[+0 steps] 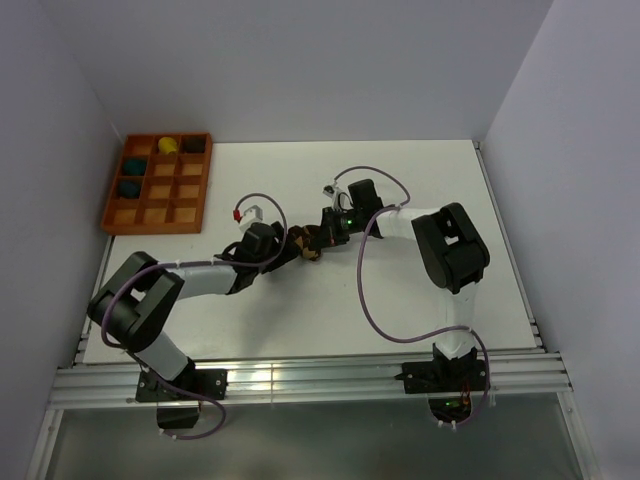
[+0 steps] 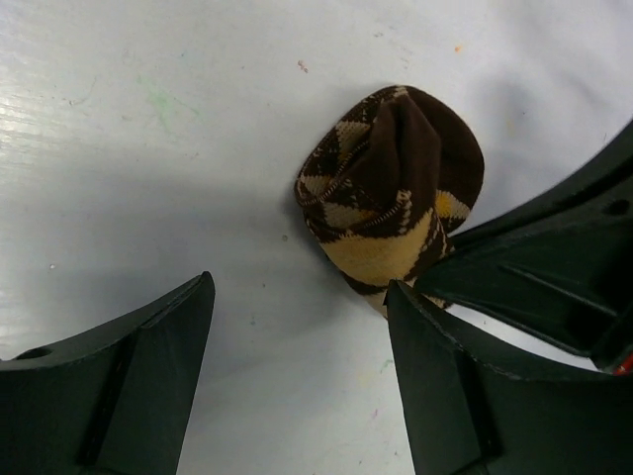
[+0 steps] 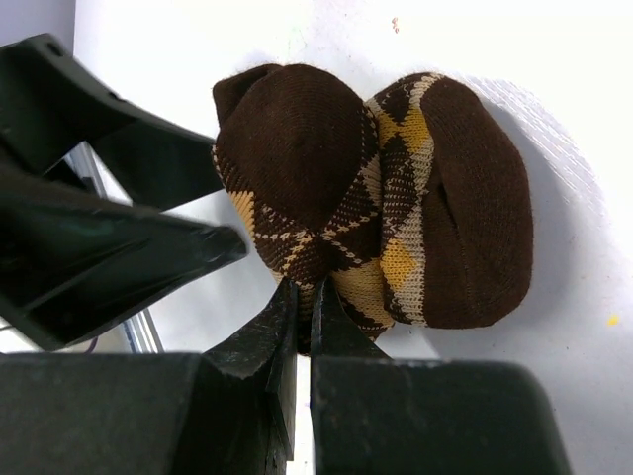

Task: Roll the socks
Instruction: Roll the sock at the center of the board.

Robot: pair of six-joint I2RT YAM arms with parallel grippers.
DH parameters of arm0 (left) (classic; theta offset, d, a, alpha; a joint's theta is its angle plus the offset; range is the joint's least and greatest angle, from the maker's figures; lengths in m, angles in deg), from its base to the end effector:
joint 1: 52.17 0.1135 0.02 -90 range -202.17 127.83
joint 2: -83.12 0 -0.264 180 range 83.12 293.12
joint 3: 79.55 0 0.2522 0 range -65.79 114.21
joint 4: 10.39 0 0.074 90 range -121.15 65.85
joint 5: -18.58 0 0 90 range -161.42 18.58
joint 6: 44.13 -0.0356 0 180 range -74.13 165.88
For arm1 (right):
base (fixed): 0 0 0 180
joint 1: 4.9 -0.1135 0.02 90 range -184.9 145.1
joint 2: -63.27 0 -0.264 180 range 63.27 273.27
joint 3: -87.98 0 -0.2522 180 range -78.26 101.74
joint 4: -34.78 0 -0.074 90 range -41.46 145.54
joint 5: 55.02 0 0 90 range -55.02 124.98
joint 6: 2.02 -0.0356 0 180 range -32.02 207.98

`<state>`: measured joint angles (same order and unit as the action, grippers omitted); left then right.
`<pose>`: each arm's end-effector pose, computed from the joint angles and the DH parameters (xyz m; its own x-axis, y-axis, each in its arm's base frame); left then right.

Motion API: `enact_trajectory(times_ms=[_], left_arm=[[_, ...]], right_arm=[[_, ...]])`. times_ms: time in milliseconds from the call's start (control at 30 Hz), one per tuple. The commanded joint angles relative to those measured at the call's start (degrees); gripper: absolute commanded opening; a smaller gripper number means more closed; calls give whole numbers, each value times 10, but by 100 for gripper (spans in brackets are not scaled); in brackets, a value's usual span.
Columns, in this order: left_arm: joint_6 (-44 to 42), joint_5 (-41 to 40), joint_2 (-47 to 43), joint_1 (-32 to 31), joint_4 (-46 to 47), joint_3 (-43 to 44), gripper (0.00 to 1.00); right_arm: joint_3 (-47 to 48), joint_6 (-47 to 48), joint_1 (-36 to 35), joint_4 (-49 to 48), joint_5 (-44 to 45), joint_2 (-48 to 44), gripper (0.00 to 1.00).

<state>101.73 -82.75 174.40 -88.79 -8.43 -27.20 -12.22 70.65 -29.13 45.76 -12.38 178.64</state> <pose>0.2523 -0.1788 0.1535 -0.6507 -0.5275 -0.5462 -0.1420 0.7911 -0.5950 0.3592 0.1904 0.1341 -0.8522 -0.1623 -0.4974 -0.5086 0.4802 0.7147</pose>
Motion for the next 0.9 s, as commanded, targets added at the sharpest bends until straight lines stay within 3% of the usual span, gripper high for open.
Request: enact_trajectory(times_ms=[0,267,400,767,867], left_arm=[[27,8,19,9,46,26,74],[62,18,64,23,108,18,72],[74,31,71,24,186,-7,71],[95,48,85,30,293,-55,76],[91,43,94,30,268,-41,76]], right_arm=[[-9,11,1,79,37,35,0],[-15,9,1,74,36,40,0],[-21,5,1,68,36,43,0],[-28,0,1,61,37,42,0],[-28,-1,1,60,37,43,0]])
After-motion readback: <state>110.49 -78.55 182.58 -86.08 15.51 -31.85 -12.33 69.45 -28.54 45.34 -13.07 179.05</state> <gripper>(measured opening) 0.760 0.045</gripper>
